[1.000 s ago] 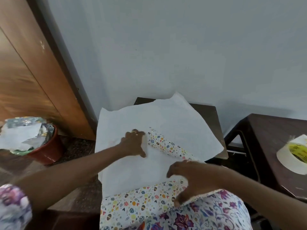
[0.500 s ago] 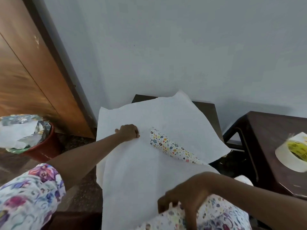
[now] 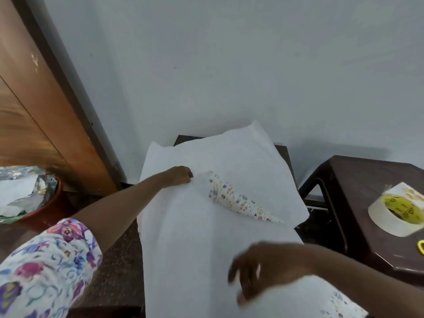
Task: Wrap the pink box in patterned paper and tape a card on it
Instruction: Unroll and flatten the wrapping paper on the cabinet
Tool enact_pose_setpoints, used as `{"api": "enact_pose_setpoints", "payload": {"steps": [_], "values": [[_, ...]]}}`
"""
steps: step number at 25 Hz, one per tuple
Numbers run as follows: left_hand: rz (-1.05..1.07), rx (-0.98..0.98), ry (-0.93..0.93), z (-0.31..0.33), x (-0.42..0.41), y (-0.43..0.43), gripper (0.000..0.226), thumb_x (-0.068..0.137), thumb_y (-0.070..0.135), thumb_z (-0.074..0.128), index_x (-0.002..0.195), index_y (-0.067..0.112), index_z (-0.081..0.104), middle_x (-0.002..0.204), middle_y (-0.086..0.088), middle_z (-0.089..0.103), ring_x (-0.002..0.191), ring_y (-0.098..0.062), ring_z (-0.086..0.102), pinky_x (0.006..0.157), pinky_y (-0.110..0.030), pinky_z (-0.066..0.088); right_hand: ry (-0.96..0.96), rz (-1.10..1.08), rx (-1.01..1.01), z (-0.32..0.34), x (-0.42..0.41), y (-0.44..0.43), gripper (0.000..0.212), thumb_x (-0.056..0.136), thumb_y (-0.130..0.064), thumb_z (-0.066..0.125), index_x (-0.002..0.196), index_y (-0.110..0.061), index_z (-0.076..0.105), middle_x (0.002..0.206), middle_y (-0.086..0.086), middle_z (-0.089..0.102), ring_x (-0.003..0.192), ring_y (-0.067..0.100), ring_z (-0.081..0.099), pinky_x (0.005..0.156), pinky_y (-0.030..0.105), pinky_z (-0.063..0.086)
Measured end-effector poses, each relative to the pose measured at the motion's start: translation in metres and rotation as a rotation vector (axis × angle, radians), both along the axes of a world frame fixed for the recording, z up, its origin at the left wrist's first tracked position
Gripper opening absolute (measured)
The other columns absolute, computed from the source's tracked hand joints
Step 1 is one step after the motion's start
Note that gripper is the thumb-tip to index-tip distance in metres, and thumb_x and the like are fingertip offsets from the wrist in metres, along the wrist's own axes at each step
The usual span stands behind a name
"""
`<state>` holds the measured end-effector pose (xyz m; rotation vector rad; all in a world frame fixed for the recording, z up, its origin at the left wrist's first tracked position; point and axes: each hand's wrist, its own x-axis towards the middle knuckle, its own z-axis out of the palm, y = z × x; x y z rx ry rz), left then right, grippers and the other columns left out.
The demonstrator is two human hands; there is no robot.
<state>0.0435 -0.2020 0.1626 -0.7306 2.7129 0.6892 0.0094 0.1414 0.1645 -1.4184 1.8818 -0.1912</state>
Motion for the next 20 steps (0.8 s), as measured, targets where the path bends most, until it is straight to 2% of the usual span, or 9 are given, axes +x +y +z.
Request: {"api": "enact_pose_setpoints", "payload": {"steps": [2,4,5,9,11,13,14,16,20], "values": [[0.016,0.009,0.008,-0.011,-0.001,0.004,0.034,0.085,0.001,0.047,0.115,0.007,0.061,0.119,-0.009,0.061,0.108,-0.023,0.054,0.076,-0.021,0.037,0.198,-0.135,-0.162,0.032,-0.006,-0.056,0.05,0.081,-0.048,0.066,0.122,-0.022,0.055,0.113,-0.003,0.057,0.108,0.019,0.054,0.092,0.03,0.043],[0.016,0.081,0.045,-0.011,-0.005,0.003,0.035,0.081,-0.001,0.048,0.11,0.009,0.064,0.111,-0.006,0.064,0.097,-0.019,0.055,0.067,-0.02,0.04,0.694,-0.168,-0.387,0.016,-0.03,-0.098,0.061,0.079,-0.046,0.067,0.127,-0.013,0.051,0.129,0.01,0.049,0.119,0.033,0.048,0.097,0.04,0.04],[0.025,0.119,0.063,-0.01,-0.009,0.001,0.035,0.079,-0.002,0.048,0.108,0.01,0.065,0.106,-0.005,0.064,0.093,-0.017,0.054,0.065,-0.018,0.04,0.734,-0.218,-0.367,0.008,-0.034,-0.117,0.062,0.077,-0.047,0.069,0.123,-0.009,0.054,0.126,0.014,0.051,0.116,0.037,0.051,0.094,0.042,0.041],[-0.002,0.144,0.041,-0.014,-0.016,0.001,0.031,0.08,0.001,0.049,0.101,0.013,0.069,0.105,-0.002,0.065,0.093,-0.015,0.052,0.074,-0.021,0.038,0.518,-0.546,-0.153,-0.004,-0.043,-0.192,0.067,0.078,-0.062,0.058,0.119,-0.009,0.051,0.118,0.007,0.053,0.114,0.028,0.051,0.09,0.038,0.039],[0.003,0.13,0.114,-0.018,-0.02,-0.002,0.031,0.082,0.001,0.048,0.099,0.011,0.072,0.109,-0.004,0.066,0.096,-0.016,0.054,0.08,-0.02,0.036,0.459,-0.601,-0.082,-0.006,-0.054,-0.214,0.053,0.08,-0.044,0.064,0.119,-0.011,0.05,0.118,0.006,0.052,0.116,0.027,0.051,0.091,0.037,0.04],[-0.016,0.089,0.202,-0.023,-0.026,-0.005,0.033,0.086,0.0,0.047,0.105,0.012,0.07,0.113,-0.009,0.063,0.106,-0.02,0.053,0.085,-0.021,0.036,0.461,-0.594,-0.076,-0.005,-0.061,-0.221,0.03,0.084,-0.017,0.054,0.113,-0.01,0.053,0.116,0.008,0.055,0.111,0.029,0.056,0.089,0.034,0.042],[-0.039,0.076,0.221,-0.025,-0.03,-0.006,0.032,0.09,0.004,0.049,0.114,0.013,0.066,0.115,-0.012,0.06,0.112,-0.021,0.05,0.09,-0.024,0.035,0.452,-0.594,-0.089,-0.005,-0.062,-0.221,0.027,0.085,-0.011,0.048,0.111,-0.009,0.055,0.114,0.009,0.057,0.108,0.029,0.058,0.087,0.034,0.043],[-0.081,0.043,0.183,-0.032,-0.039,-0.008,0.036,0.094,0.024,0.053,0.13,0.023,0.056,0.119,-0.014,0.055,0.122,-0.021,0.042,0.099,-0.028,0.031,0.462,-0.569,-0.123,-0.002,-0.062,-0.215,0.029,0.085,-0.009,0.044,0.11,-0.011,0.059,0.113,0.007,0.059,0.103,0.028,0.06,0.085,0.033,0.045],[-0.034,0.02,0.106,-0.045,-0.052,-0.008,0.048,0.085,0.055,0.056,0.131,0.044,0.049,0.127,-0.01,0.045,0.13,-0.027,0.035,0.106,-0.048,0.031,0.62,-0.408,-0.217,0.005,-0.049,-0.189,0.035,0.083,-0.003,0.043,0.107,-0.014,0.065,0.11,0.003,0.062,0.097,0.023,0.062,0.078,0.027,0.046]]}}
